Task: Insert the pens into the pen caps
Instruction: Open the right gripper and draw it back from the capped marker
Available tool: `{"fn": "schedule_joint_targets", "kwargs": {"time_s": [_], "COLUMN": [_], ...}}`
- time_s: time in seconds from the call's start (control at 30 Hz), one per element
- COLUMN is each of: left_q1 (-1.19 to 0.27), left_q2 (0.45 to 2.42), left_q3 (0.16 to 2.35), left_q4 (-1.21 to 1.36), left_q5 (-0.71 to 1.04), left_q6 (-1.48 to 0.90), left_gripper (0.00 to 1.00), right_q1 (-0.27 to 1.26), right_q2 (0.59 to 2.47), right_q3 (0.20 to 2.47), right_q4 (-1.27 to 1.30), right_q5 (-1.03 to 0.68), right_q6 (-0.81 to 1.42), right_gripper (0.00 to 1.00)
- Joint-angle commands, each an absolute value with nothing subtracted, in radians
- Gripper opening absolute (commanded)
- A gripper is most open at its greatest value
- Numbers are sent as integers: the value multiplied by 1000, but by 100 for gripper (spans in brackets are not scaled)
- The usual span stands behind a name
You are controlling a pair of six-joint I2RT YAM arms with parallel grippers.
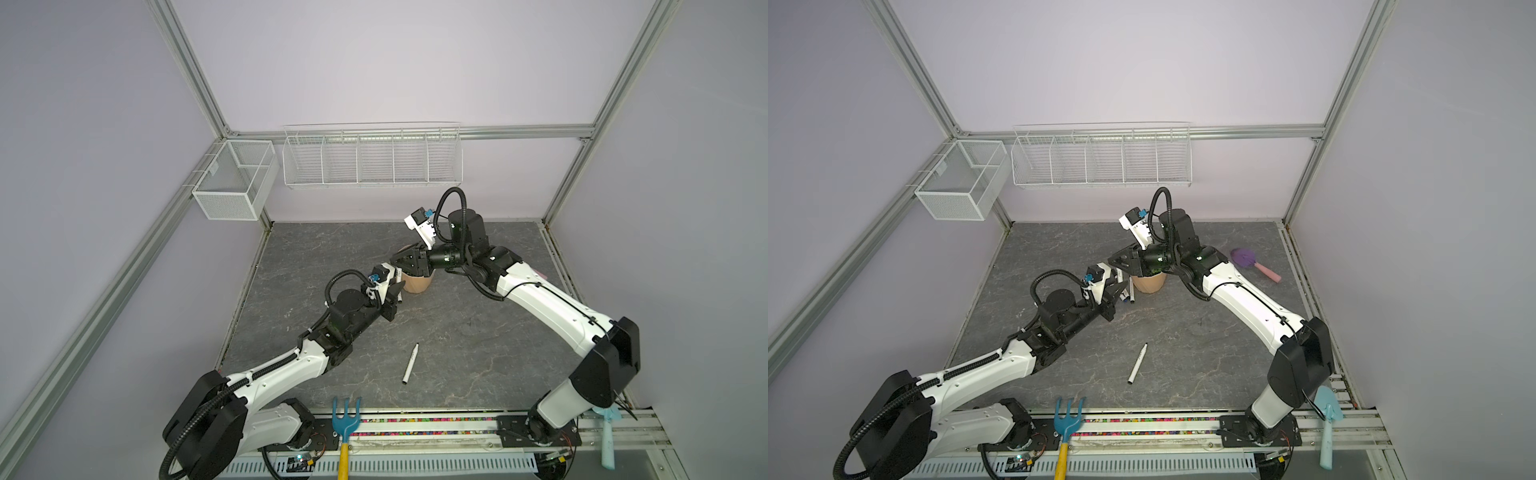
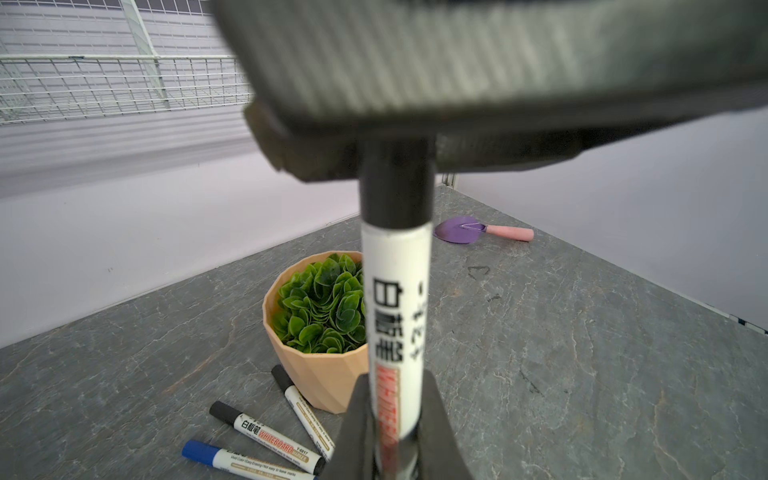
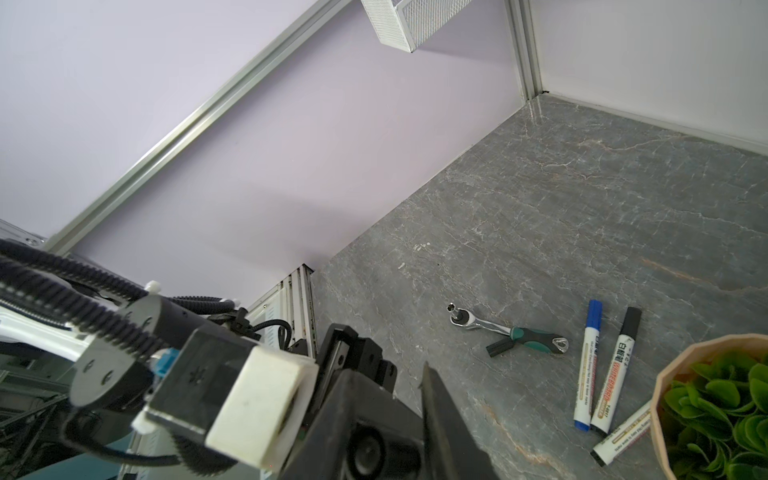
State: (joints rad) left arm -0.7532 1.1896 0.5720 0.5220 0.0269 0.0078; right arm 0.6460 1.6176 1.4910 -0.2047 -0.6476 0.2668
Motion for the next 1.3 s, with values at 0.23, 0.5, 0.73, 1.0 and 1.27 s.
{"fn": "schedule_joint_targets", "kwargs": {"time_s": [0.23,0.5,0.73,1.0,1.27], "left_q1": [-758,-755,-708,-613,-591], "left_q2": [1138,1188,1262,1317,1335], "left_q3": [641,779,838,926,992], "left_q4": [652,711,787,867,929], "left_q5": [50,26,14,60,86], "left_q6": [-88,-50,-83,-107,-137], "left_gripper": [0,0,0,0,0], "right_q1": [618,594,614,630,643], "right_q2": [1679,1858,1950,2008,2061], "right_q3": [1452,1555,1565,1553,1550], "right_q4": [-199,-518,-714,-829,-852], "right_q5": [-701,-898,-939,-929,-939], "right_q6": [357,261,151,54,14], "right_gripper": [9,7,7,7,7]}}
